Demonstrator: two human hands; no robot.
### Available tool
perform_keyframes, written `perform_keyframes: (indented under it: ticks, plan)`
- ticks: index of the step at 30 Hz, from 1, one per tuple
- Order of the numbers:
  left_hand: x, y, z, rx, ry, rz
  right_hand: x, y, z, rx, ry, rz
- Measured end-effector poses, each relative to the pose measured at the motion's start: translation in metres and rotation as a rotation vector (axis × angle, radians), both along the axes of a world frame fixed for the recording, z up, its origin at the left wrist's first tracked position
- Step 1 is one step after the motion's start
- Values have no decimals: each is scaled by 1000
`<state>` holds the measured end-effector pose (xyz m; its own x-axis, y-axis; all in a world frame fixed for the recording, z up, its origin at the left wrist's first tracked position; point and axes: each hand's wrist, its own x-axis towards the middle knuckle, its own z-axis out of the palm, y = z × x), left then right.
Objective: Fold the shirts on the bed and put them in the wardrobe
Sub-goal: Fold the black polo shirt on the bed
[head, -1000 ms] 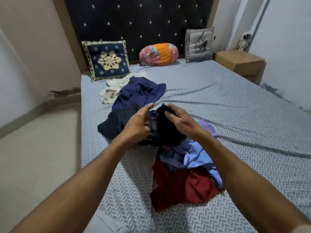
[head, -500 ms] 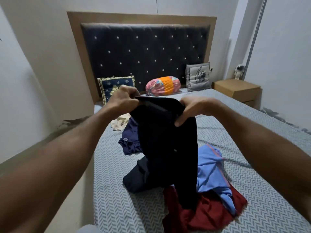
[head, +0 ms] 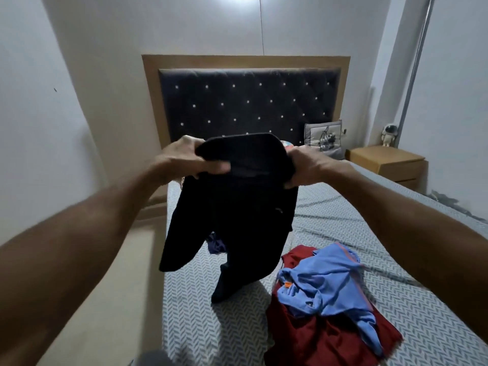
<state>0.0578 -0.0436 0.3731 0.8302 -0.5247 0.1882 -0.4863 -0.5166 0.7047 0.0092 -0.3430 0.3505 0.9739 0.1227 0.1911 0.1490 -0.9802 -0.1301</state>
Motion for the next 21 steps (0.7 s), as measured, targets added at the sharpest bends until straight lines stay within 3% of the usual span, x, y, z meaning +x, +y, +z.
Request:
perform_keyframes:
  ticks: [2,4,6,9,11,14,18,21]
  plan:
    - [0,11,4,359,-173,21,7,1,0,57,-197,-38]
    - [5,17,4,519,-426,165,11,-1,5,316,-318,-100]
    - [7,24,5,348,-568,305,12,1,12,449,-384,-131]
    - [10,26,8,-253,-191,465,14,6,13,599,-352,-168]
    - [11,29,6,-404,-45,501,18,4,9,580,-275,-196]
    - [18,43,0,-138,-200,493,23,-10,12,321,-183,-259]
    - [21,54,5,313,-355,316,16,-30,28,-14,-104,-313]
    - [22,53,4,274,-531,444,15,-35,27,98,-180,-356]
